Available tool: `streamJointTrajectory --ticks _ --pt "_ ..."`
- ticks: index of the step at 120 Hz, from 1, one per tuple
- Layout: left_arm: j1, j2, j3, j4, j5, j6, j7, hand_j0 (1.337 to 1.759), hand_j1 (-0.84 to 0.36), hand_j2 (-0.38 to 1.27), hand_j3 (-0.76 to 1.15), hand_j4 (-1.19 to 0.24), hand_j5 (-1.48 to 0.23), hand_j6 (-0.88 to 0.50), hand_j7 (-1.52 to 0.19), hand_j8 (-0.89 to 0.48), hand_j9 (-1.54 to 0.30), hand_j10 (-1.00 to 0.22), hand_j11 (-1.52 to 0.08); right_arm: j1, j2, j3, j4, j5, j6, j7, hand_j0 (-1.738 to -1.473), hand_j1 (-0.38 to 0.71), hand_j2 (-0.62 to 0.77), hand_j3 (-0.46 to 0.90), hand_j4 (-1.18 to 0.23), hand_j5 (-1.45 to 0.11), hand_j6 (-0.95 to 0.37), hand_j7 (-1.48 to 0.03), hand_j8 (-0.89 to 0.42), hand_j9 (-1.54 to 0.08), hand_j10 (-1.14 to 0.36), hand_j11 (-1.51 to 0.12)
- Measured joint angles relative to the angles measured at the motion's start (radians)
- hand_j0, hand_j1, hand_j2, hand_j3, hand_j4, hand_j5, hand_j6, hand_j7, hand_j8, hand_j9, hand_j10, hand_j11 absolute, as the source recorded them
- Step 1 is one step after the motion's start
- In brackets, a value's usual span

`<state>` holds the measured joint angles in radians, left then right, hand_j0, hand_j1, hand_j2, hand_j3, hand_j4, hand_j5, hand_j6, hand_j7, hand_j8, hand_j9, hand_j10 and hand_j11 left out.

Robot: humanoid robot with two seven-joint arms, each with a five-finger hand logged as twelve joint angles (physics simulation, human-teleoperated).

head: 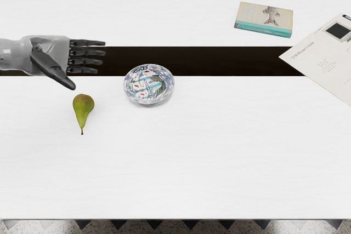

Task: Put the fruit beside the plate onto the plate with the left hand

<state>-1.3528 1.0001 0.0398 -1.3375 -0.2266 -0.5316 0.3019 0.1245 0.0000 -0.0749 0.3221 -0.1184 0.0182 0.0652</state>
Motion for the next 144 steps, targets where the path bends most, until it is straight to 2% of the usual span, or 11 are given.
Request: streamJointTrajectory --ticks 14,24,52,68,90,96,106,114,126,144 --pt "0.012 0.0 0.0 0.012 0.002 0.008 0.0 1.658 0.35 0.0 0.0 0.0 0.0 0.0 0.0 0.0 0.0 0.0 0.0 0.003 0.0 0.004 0.012 0.003 -0.001 -0.005 -1.658 -0.33 0.0 0.0 -0.01 -0.02 -0.01 -0.02 -0.01 -0.02 -0.01 -0.02" --pt "0.019 0.005 0.001 0.017 0.008 0.07 0.0 1.658 0.35 0.0 0.0 0.0 0.0 0.0 0.0 0.0 0.0 0.0 0.0 0.001 0.0 0.007 -0.003 0.005 -0.001 -0.007 -1.658 -0.33 0.0 0.0 -0.01 -0.02 -0.01 -0.02 -0.01 -0.02 -0.01 -0.02" --pt "0.036 0.013 0.003 0.017 0.073 0.399 0.003 1.658 0.35 0.0 0.0 0.0 0.0 0.0 0.0 0.0 0.0 0.0 0.0 -0.002 0.0 0.009 -0.021 0.006 -0.001 -0.008 -1.658 -0.33 0.0 0.0 -0.01 -0.02 -0.01 -0.02 -0.01 -0.02 -0.01 -0.02" --pt "0.031 0.011 0.002 0.005 0.079 0.604 0.049 1.658 0.35 0.0 0.0 0.0 0.0 0.0 0.0 0.0 0.0 0.0 0.0 -0.002 0.0 0.009 -0.023 0.006 -0.001 -0.008 -1.658 -0.33 0.0 0.0 -0.01 -0.02 -0.01 -0.02 -0.01 -0.02 -0.01 -0.02" --pt "0.013 -0.001 0.014 -0.013 0.04 0.826 0.068 1.658 0.35 0.0 0.0 0.0 0.0 0.0 0.0 0.0 0.0 0.0 0.0 -0.002 0.0 0.009 -0.024 0.006 -0.001 -0.008 -1.658 -0.33 0.0 0.0 -0.01 -0.02 -0.01 -0.02 -0.01 -0.02 -0.01 -0.02" --pt "-0.029 -0.017 0.031 -0.02 0.031 0.885 0.071 1.658 0.35 0.0 0.0 0.0 0.0 0.0 0.0 0.0 0.0 0.0 0.0 -0.002 0.0 0.009 -0.024 0.006 -0.001 -0.008 -1.658 -0.33 0.0 0.0 -0.01 -0.02 -0.01 -0.02 -0.01 -0.02 -0.01 -0.02" --pt "-0.247 -0.134 0.161 -0.042 -0.034 1.009 0.074 1.658 0.35 0.0 0.0 0.0 0.0 0.0 0.0 0.0 0.0 0.0 0.0 -0.002 0.0 0.009 -0.024 0.006 -0.001 -0.008 -1.658 -0.33 0.0 0.0 -0.01 -0.02 -0.01 -0.02 -0.01 -0.02 -0.01 -0.02" --pt "-0.335 -0.23 0.286 -0.053 -0.122 1.072 0.076 1.658 0.35 0.0 0.0 0.0 0.0 0.0 0.0 0.0 0.0 0.0 0.0 -0.002 0.0 0.009 -0.023 0.006 -0.001 -0.008 -1.658 -0.33 0.0 0.0 -0.01 -0.02 -0.01 -0.02 -0.01 -0.02 -0.01 -0.02" --pt "-0.366 -0.253 0.395 -0.07 -0.244 1.116 0.077 1.658 0.35 0.0 0.0 0.0 0.0 0.0 0.0 0.0 0.0 0.0 0.0 -0.002 0.0 0.009 -0.024 0.006 -0.001 -0.008 -1.658 -0.33 0.0 0.0 -0.01 -0.02 -0.01 -0.02 -0.01 -0.02 -0.01 -0.02" --pt "-0.376 -0.277 0.449 -0.082 -0.361 1.136 0.079 1.658 0.35 0.0 0.0 0.0 0.0 0.0 0.0 0.0 0.0 0.0 0.0 -0.002 0.0 0.009 -0.024 0.006 -0.001 -0.008 -1.658 -0.33 0.0 0.0 -0.01 -0.02 -0.01 -0.02 -0.01 -0.02 -0.01 -0.02"
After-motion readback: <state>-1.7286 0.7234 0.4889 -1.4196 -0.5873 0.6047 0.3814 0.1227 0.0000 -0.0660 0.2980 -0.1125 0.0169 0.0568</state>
